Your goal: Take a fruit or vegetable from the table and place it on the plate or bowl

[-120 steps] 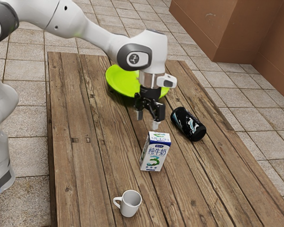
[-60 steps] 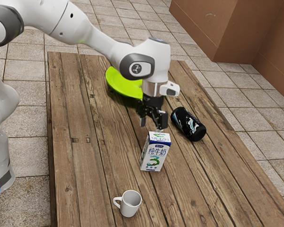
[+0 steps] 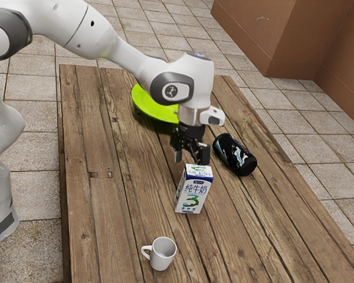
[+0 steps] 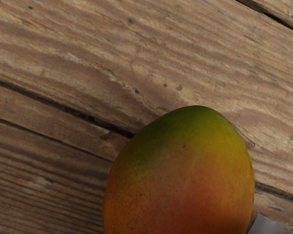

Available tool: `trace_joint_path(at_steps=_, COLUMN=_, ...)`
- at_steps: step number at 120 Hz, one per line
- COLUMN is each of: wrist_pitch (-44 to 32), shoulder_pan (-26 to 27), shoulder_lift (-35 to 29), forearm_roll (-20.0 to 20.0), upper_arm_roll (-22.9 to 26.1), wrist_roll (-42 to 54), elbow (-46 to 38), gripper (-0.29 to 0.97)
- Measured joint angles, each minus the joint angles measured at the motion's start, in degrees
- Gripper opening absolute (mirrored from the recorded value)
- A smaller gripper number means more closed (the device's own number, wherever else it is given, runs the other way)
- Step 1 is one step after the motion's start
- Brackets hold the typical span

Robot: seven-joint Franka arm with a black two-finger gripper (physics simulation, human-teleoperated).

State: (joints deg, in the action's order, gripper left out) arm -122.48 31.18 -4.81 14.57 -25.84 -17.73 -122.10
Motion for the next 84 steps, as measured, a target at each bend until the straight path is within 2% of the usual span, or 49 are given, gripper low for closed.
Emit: trace_joint_path(at_steps=84, wrist_pitch=-2.6, shoulder_pan=0.4, shoulder_lift=0.7, forearm_roll=0.3, upper_arm_roll=-0.3, wrist_roll=-0.5, elbow=-1.2, gripper=0.66)
